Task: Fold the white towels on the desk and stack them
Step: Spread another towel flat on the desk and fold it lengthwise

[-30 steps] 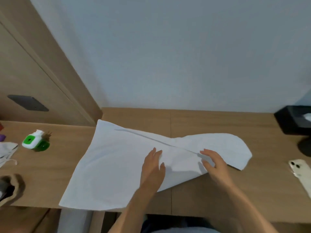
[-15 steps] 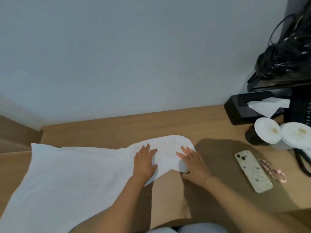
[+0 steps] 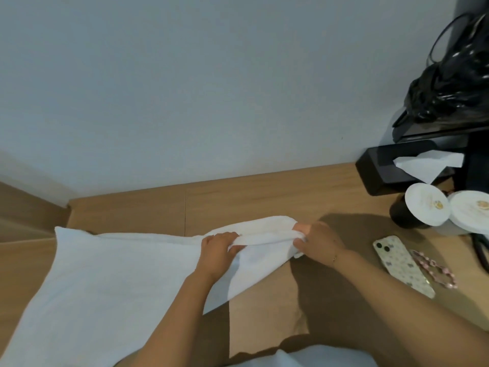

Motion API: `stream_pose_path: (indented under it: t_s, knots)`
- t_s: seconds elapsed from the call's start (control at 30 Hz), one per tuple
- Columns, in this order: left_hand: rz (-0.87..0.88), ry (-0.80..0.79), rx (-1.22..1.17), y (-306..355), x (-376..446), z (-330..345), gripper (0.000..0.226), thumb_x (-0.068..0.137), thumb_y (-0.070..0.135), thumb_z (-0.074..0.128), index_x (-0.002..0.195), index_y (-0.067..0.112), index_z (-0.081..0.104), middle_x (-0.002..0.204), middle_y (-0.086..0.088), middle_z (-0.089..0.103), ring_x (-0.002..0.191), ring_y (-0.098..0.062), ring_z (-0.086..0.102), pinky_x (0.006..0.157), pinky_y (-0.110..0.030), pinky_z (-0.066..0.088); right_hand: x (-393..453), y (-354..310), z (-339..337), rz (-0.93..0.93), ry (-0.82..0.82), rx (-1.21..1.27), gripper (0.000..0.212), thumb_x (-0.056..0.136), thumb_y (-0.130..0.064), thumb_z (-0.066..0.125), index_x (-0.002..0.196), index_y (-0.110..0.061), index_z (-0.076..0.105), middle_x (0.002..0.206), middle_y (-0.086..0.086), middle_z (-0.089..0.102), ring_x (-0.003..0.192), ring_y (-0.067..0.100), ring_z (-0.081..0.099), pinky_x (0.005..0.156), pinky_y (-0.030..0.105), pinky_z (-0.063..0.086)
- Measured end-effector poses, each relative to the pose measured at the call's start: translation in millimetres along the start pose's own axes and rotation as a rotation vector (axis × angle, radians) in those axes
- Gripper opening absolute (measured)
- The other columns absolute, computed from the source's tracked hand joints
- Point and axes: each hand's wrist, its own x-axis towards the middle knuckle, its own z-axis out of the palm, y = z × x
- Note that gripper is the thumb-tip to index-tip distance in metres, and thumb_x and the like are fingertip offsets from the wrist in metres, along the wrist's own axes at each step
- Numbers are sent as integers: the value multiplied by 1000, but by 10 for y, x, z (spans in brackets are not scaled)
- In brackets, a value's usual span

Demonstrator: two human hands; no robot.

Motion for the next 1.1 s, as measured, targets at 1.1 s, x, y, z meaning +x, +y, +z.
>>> stream_pose_path:
  t_s: [1.1]
  knots:
    - [-8,356,-87,52,156,-846,34,97,27,59,128,12,59,128,-6,57,123,-27,50,101,-41,35,488,-64,-921,211,223,450,38,102,-31,46,125,-4,59,127,16,61,116,33,56,95,37,44]
